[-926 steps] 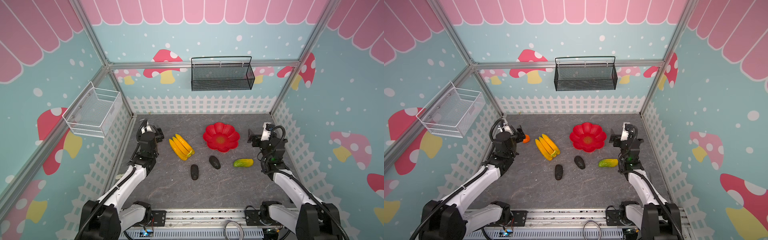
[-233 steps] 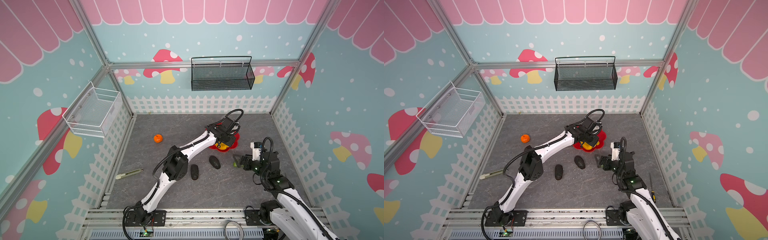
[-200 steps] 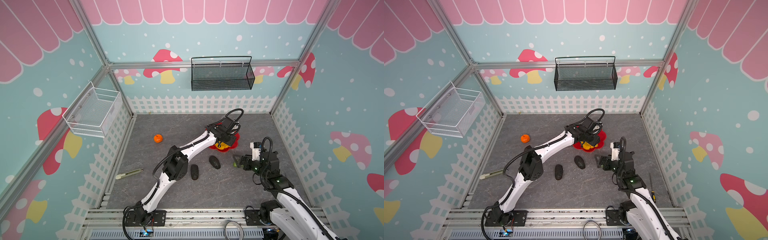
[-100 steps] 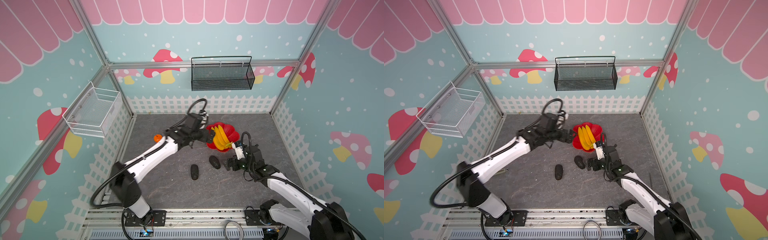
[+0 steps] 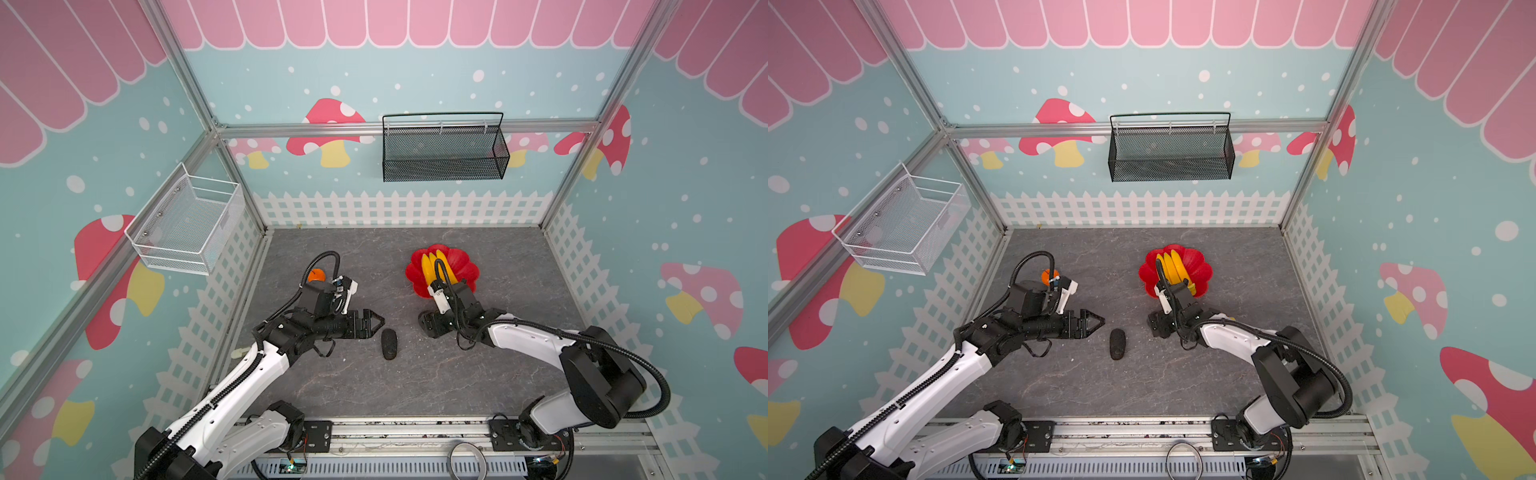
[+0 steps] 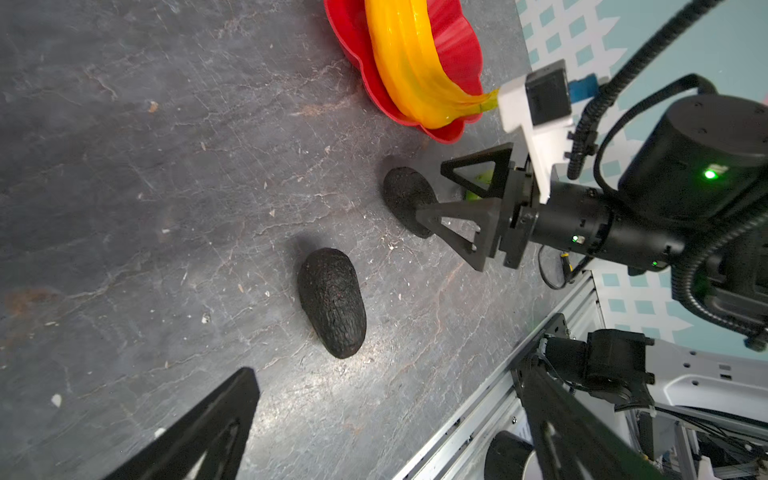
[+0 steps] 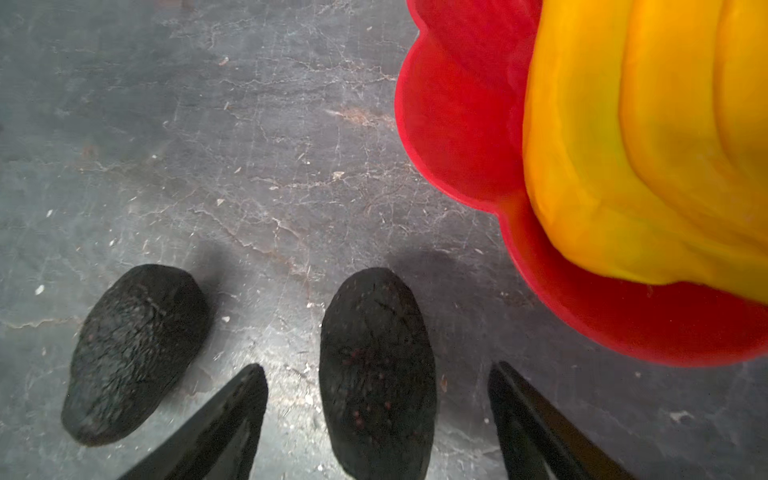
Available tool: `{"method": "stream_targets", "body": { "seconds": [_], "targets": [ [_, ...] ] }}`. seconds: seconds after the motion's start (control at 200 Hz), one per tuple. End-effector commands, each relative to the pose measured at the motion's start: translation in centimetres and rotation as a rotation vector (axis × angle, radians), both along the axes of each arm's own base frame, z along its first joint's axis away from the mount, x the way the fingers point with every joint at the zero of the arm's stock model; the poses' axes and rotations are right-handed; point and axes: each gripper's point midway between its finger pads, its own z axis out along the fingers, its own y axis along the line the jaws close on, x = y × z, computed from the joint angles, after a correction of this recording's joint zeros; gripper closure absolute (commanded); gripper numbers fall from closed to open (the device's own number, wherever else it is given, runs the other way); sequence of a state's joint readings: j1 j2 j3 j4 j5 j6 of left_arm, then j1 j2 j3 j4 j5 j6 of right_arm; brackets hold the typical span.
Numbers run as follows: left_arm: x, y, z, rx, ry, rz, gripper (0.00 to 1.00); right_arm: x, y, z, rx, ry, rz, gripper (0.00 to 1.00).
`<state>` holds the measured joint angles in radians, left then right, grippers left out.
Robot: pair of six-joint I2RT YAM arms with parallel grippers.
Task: Place and organize the fake fruits in the fruit bowl
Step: 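Open left gripper and withdraw while right gripper grasps dark avocado, then carry avocado with right gripper into red bowl and release it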
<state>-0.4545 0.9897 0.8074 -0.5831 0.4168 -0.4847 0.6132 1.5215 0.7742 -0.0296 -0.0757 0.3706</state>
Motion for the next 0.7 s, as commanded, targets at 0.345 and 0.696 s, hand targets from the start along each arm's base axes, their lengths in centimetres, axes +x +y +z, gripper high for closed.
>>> {"method": "stream_targets", "body": {
  "seconds": [0.345, 0.696],
  "targets": [
    [1.5, -0.5, -0.6, -0.023, 0.018, 0.040, 0.00, -0.2, 0.4, -2.7, -0.063, 0.061, 0.010, 0.51],
    [2.4, 0.4, -0.7, -0.006, -0.019, 0.105, 0.00, 3.8, 4.2, 6.8, 0.060, -0.092, 0.078, 0.59]
  ]
}}
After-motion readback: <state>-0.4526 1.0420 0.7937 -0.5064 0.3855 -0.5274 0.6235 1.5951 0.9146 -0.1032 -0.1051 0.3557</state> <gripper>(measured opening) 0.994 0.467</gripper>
